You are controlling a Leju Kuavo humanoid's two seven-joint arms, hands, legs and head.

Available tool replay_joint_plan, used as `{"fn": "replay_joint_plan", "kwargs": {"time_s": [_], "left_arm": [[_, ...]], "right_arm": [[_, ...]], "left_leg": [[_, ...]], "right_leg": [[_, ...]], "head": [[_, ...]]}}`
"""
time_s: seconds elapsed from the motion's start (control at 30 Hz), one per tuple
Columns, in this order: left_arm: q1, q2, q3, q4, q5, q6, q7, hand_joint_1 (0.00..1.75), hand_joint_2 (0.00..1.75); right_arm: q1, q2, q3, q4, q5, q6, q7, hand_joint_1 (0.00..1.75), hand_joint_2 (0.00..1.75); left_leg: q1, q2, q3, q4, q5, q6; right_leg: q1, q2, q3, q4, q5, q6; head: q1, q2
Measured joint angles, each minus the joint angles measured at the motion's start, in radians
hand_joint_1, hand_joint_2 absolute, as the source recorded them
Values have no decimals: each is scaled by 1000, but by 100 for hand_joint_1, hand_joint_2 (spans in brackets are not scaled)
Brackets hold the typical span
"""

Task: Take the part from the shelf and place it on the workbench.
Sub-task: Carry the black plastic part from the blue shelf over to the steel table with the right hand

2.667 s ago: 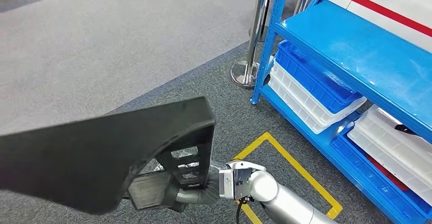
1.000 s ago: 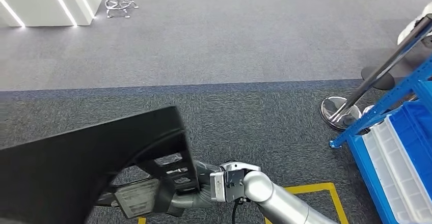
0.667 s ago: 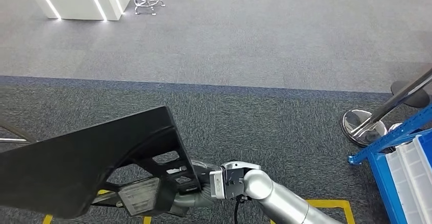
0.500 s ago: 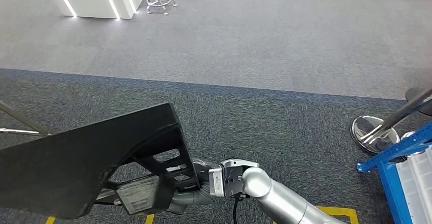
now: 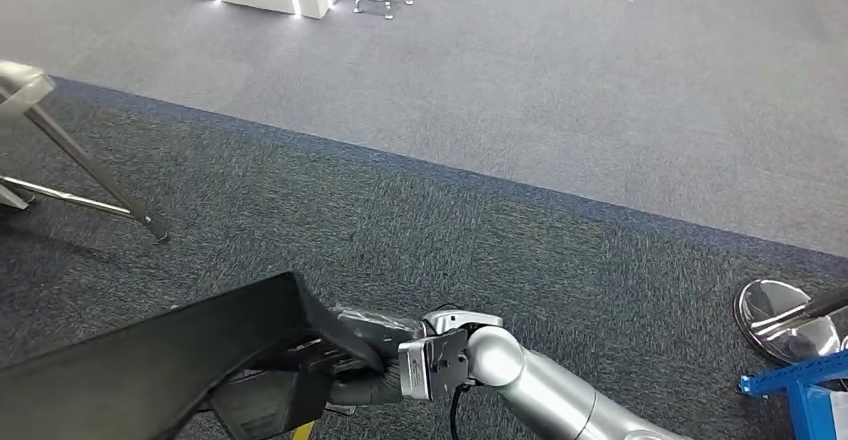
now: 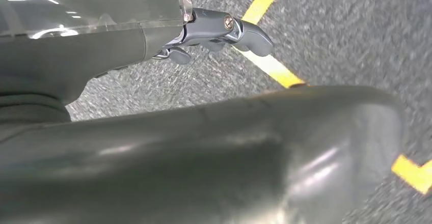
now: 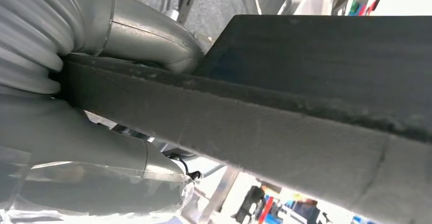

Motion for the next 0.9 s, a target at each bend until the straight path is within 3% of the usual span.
{"fn": "replay_joint_plan", "kwargs": {"time_s": [0.03,0.07,0.1,0.17,0.23,0.3,0.33,0.37,0.43,0.5,0.57,0.6,0.63,0.7,0.77,0.8,0.87,0.9], "left_arm": [[0,0,0,0,2,1,-1,0,0],[0,0,0,0,3,2,-3,0,0],[0,0,0,0,5,3,-5,0,0],[0,-1,0,0,6,4,-10,0,0],[-1,-2,0,0,7,6,-14,0,0],[2,-2,0,0,8,7,-21,0,0],[6,-2,0,0,9,7,-24,0,0],[9,-2,0,0,11,7,-26,0,0],[10,-2,0,0,15,5,-29,0,0],[6,-2,0,0,17,1,-32,0,0],[3,-3,-1,0,16,-4,-34,0,0],[3,-3,-1,0,15,-6,-34,0,0],[4,-3,-2,0,15,-7,-34,0,0],[5,-2,-2,0,14,-8,-34,0,0],[3,-2,-2,0,14,-9,-34,0,0],[3,-2,-2,0,14,-10,-34,0,0],[4,-2,-2,0,14,-10,-34,0,0],[5,-2,-2,0,13,-10,-34,0,0]], "right_arm": [[1,-1,1,2,0,0,0,173,175],[2,-2,3,5,0,0,1,173,175],[2,-2,5,7,0,0,1,173,175],[0,-2,7,8,0,0,1,173,175],[-3,-1,9,11,0,1,0,173,175],[-4,0,10,15,1,2,-1,173,175],[-5,0,10,17,2,1,-1,173,175],[-5,2,10,18,3,1,-2,173,175],[-6,4,11,20,3,0,-4,173,175],[-5,6,11,21,5,-1,-6,173,175],[-1,5,11,23,9,-3,-7,173,175],[2,5,11,24,11,-4,-7,173,175],[3,5,10,24,13,-5,-8,173,175],[4,5,10,24,14,-6,-9,173,175],[4,5,9,24,15,-6,-9,173,175],[4,4,8,24,15,-7,-10,173,175],[3,4,8,24,17,-8,-11,173,175],[3,5,7,23,18,-9,-12,173,175]], "left_leg": [[0,-12,0,1,0,2],[-1,-25,0,1,-1,3],[-1,-39,0,3,-2,2],[0,-67,2,7,-4,-1],[-1,-91,-1,15,-9,-10],[0,-109,-7,17,-10,-21],[2,-118,-10,15,-10,-27],[5,-116,-11,17,-11,-33],[4,-73,-28,55,-35,-42],[4,-18,-81,166,-93,-50],[8,-3,-139,277,-134,-56],[10,0,-145,288,-129,-58],[11,4,-131,260,-107,-58],[9,33,-61,128,-46,-55],[1,59,-11,33,-17,-41],[-3,61,-6,18,-18,-33],[-3,38,-6,16,-15,-20],[-2,28,-4,13,-14,-15]], "right_leg": [[0,7,-35,62,-22,1],[0,10,-59,99,-26,1],[-1,11,-67,101,-10,0],[-3,24,-27,0,65,-3],[-7,61,23,-119,116,-5],[-6,77,38,-158,119,-9],[-5,66,40,-161,121,-14],[-4,56,43,-165,123,-20],[-4,33,53,-176,125,-33],[-2,7,60,-181,122,-41],[1,-19,61,-180,118,-44],[2,-32,62,-180,116,-43],[2,-43,64,-180,113,-42],[4,-64,72,-179,106,-36],[9,-82,78,-177,99,-26],[11,-91,79,-176,96,-21],[10,-104,83,-176,91,-11],[8,-94,84,-169,84,-5]], "head": [[0,0],[0,0],[0,0],[0,0],[0,0],[-1,0],[-1,0],[-1,0],[-2,0],[-3,0],[-3,0],[-3,0],[-3,0],[-3,0],[-2,0],[-1,0],[-1,0],[-1,0]]}}
